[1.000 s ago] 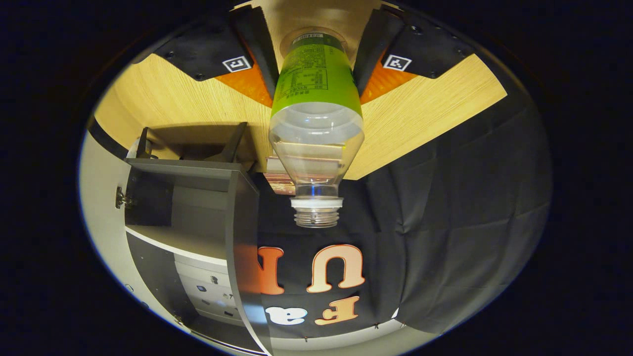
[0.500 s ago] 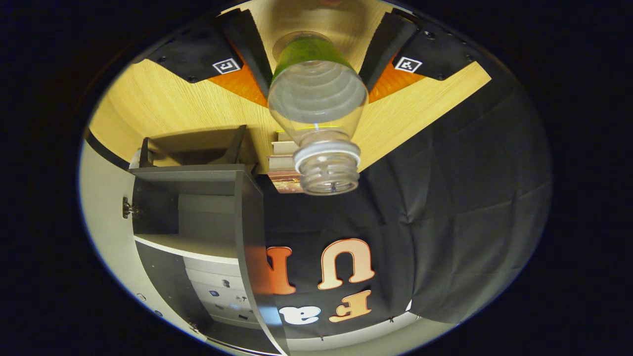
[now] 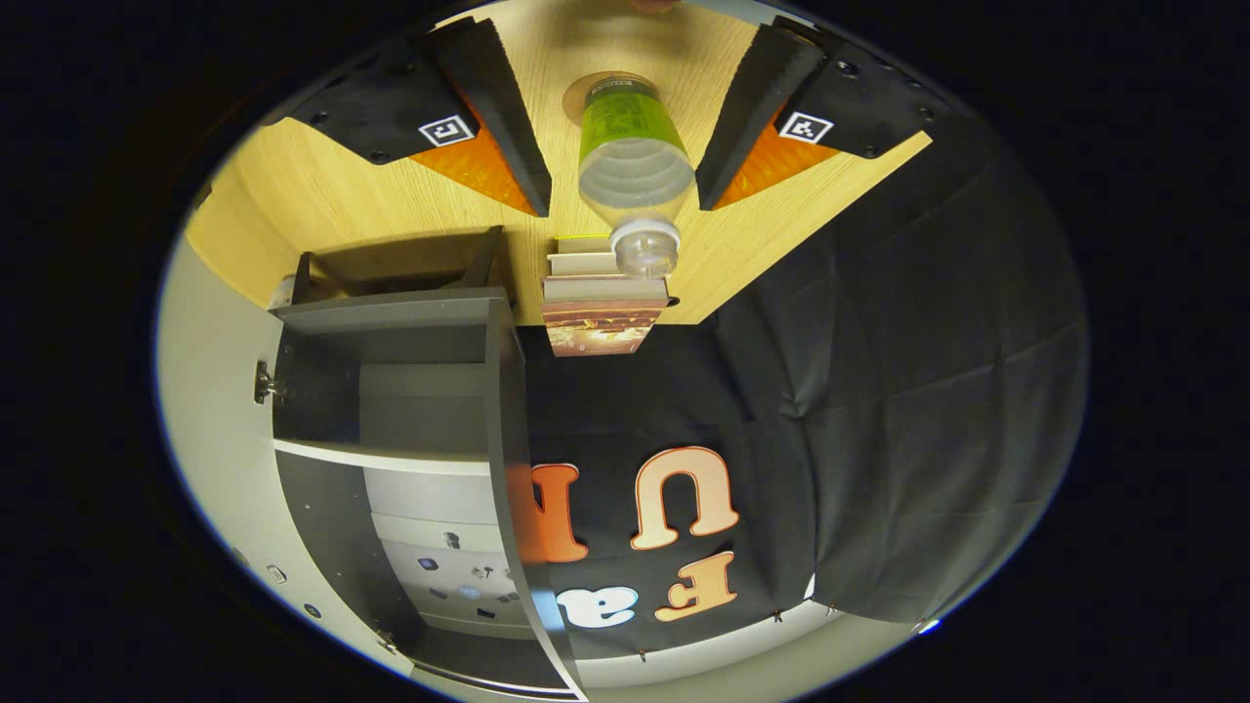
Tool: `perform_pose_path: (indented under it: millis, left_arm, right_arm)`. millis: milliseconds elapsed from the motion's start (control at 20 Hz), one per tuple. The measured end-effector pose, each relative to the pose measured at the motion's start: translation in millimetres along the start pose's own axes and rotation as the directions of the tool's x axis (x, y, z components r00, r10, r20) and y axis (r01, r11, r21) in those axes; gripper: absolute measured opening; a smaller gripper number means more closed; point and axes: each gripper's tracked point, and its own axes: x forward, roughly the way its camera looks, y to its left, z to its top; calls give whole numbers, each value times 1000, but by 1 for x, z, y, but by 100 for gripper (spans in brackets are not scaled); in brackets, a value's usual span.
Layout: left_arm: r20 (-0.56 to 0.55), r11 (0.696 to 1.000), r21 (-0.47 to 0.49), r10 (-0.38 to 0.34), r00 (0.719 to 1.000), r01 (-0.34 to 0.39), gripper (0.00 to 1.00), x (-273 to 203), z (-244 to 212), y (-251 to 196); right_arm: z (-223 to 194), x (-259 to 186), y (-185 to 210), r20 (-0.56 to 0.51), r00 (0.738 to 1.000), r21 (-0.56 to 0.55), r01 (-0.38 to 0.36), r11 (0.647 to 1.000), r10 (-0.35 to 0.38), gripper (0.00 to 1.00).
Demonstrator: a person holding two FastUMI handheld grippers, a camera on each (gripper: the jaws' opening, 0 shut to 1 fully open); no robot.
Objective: Open the cabinet door with the right hand, grasp the bottle in the cabinet with the left hand and place it on the coaster, then close the cabinet door with the right hand.
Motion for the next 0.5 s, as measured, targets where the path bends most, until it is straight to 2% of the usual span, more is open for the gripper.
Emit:
perform_pose_path:
  millis: [500]
  left_arm:
    - [72, 998, -13, 55, 996, -54, 96, -42, 63, -4]
  right_arm:
    - [-4, 39, -4, 15, 986, 41, -168, 985, 167, 80]
